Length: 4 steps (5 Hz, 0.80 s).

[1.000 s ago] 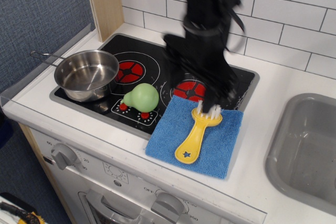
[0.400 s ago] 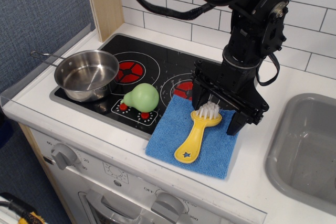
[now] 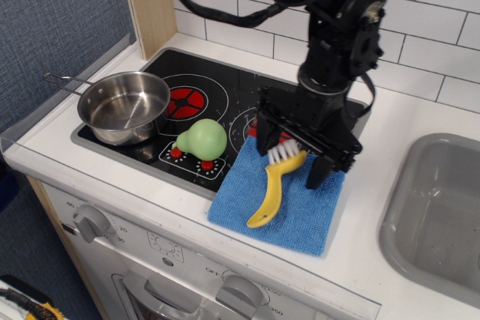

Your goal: Place the yellow brush behind the pot

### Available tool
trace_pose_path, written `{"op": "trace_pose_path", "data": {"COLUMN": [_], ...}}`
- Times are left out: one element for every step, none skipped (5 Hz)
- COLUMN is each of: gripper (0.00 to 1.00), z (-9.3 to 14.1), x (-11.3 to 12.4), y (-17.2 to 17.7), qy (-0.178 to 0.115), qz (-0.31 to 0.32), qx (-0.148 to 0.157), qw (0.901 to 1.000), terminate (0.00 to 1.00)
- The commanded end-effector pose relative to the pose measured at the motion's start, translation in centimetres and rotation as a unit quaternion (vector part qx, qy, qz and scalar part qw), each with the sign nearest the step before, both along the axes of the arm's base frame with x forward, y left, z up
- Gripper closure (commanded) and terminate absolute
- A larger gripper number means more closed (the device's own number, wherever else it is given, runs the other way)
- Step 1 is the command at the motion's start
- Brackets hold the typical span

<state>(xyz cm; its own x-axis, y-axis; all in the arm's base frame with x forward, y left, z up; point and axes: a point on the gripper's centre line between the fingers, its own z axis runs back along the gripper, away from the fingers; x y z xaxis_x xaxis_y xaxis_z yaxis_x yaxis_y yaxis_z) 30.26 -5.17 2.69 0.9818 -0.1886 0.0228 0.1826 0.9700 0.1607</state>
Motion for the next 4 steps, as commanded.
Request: {"op": "trace_pose_path", "data": {"gripper": [1.0, 1.0, 1.0, 1.0], "z": [0.4, 1.2, 3.7, 7.8], "x": [-0.3, -0.2, 0.4, 2.6], "y": [1.1, 1.4, 2.1, 5.0], "qy": [-0.008, -0.013, -0.039, -0.087], "qz": [0.002, -0.009, -0.021, -0.016], "qx": [-0.002, -0.007, -0.004, 0.006], "qw": [1.0, 0.9998, 0.999, 0.9961], "terminate": [0.0, 0.0, 0.0, 0.0]}}
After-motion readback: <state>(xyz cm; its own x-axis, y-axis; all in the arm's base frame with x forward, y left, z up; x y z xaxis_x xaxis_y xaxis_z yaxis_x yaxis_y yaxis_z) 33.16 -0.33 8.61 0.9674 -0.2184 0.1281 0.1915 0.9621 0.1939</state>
